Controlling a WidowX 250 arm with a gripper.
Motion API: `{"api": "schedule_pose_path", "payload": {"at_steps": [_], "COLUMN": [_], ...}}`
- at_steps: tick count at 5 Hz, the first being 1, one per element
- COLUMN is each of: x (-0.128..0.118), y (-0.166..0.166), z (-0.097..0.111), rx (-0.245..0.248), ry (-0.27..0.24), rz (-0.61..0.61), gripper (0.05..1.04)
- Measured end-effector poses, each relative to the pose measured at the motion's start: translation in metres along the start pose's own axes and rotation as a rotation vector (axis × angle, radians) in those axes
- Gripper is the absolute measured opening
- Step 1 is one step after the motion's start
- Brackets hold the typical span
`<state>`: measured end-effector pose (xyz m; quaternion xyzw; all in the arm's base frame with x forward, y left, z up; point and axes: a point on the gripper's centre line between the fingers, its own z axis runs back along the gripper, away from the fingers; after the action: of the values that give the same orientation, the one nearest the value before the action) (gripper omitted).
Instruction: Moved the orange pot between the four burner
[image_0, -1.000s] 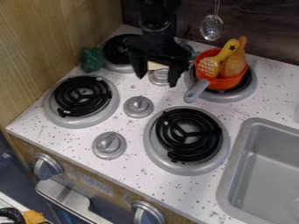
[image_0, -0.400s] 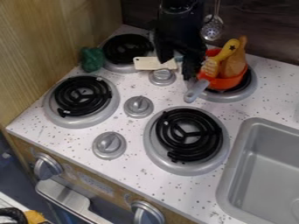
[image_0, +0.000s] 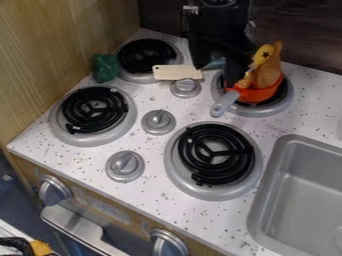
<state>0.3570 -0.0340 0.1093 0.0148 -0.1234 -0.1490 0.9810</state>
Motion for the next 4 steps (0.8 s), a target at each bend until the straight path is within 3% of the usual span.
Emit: {"api": "schedule_pose_path", "payload": {"at_steps": [1,3,4], "x": [0.007,0.015,0.015], "y": [-0.006,-0.002,-0.001], "z": [0.001,-0.037,-0.046], "rx": [0.011,0.027,0.014], "ry": [-0.021,0.032,0.044], "rz": [0.046,0.113,0.136], "gripper": [0.999,0.999,1.000]}}
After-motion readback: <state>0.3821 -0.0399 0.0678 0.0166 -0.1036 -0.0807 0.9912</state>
